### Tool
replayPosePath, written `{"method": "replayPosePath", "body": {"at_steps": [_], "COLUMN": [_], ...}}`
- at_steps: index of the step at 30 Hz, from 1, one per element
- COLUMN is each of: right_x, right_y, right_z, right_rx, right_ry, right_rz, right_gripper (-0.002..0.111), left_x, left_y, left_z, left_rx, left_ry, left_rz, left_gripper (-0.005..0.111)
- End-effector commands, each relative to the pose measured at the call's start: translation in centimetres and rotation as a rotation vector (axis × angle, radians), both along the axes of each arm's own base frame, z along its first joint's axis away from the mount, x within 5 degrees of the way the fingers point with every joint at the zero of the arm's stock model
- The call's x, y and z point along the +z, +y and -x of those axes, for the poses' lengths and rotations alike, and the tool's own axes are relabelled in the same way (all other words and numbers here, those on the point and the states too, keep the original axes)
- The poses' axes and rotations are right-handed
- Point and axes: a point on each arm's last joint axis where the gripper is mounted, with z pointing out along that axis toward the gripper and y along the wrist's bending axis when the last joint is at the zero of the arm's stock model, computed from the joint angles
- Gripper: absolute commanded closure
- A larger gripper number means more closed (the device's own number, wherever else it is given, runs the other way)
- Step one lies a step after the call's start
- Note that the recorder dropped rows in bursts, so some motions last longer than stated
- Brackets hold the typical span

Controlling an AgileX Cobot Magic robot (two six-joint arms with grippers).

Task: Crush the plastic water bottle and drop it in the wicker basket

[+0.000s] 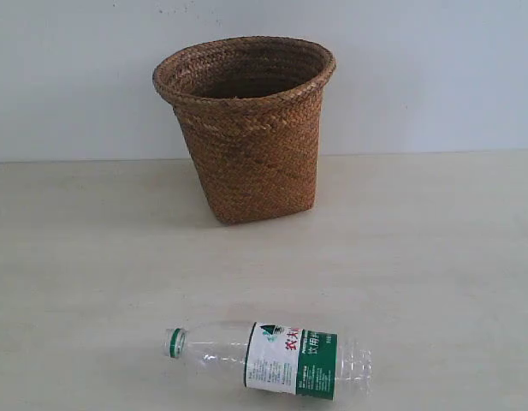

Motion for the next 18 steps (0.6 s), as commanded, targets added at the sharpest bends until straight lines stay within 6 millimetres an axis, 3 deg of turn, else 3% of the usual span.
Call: {"method": "replayPosePath", "body": {"at_steps": [1,5,9,13,18], "right_x": [1.7,3.1,4.5,7.5,10.8], "right_y": [-0.1,-0.2,-0.2,-0.1,-0.2], "right_z": [0.2,0.6,1.0,1.4,0.3], "right_rx": [0.003,0.017,0.02,0.023,0.019], "right_ry": [-0.194,-0.365,-0.414,-0.44,-0.42], "right_rz": [-0.124,-0.2,-0.19,-0.173,-0.156], "right_gripper": [0.108,0.108,0.108,0.108,0.108], "left_x": [1.2,2.2,2.6,4.5,7.8], "left_y": [0.2,0.3,0.3,0.3,0.2], "left_z": [0.2,0.5,0.6,0.3,-1.0], "left_rx": [-0.005,-0.021,-0.032,-0.037,-0.034], "left_ry": [-0.139,-0.246,-0.289,-0.288,-0.268], "left_rz": [0.142,0.237,0.281,0.293,0.289], "left_gripper": [0.102,0.102,0.102,0.102,0.102]}}
